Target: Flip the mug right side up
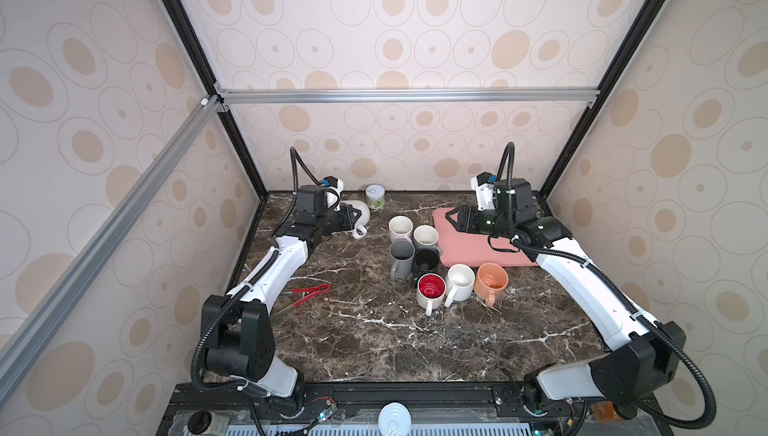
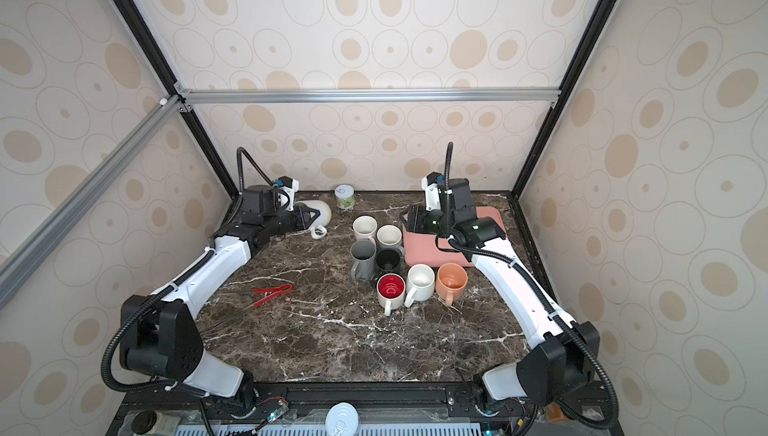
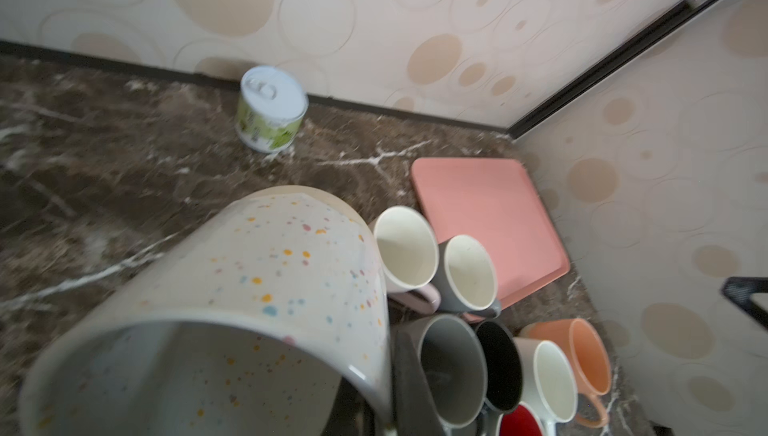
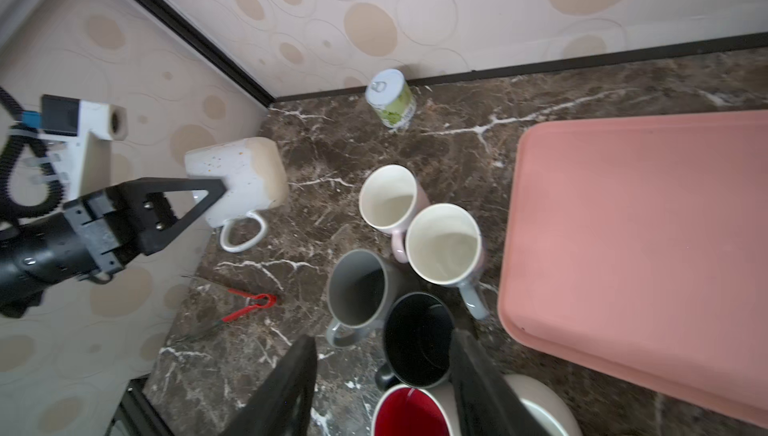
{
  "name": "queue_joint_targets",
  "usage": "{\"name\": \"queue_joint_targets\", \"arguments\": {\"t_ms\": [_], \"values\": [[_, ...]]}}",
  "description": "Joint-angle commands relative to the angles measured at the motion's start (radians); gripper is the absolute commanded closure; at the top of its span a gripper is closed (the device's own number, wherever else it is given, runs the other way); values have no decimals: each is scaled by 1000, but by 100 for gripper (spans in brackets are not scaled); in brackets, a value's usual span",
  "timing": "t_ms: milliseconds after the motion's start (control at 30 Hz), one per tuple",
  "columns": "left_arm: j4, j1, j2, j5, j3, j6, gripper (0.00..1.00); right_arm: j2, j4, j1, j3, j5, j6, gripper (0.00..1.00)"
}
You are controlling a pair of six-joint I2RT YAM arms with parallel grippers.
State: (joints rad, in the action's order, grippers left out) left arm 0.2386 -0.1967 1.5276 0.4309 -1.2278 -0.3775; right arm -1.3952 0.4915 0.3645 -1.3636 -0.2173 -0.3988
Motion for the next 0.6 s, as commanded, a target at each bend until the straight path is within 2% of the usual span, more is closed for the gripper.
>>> {"name": "queue_joint_targets", "arguments": {"t_ms": [0, 100, 233, 367, 567], "values": [[199, -62, -58, -236, -88, 201, 100, 27, 65, 0, 33, 135, 19, 44], [284, -111, -60, -325, -62, 230, 100, 14, 54, -3, 38, 135, 8, 44], [349, -173, -68, -377, -17, 232, 100, -15, 56, -3, 17, 121, 2, 44], [380, -271, -75, -341, 4, 217, 100, -14, 58, -2, 24, 123, -5, 44], [399, -466, -48, -287, -2, 144, 100, 22, 68, -2, 67, 171, -10, 44]]}}
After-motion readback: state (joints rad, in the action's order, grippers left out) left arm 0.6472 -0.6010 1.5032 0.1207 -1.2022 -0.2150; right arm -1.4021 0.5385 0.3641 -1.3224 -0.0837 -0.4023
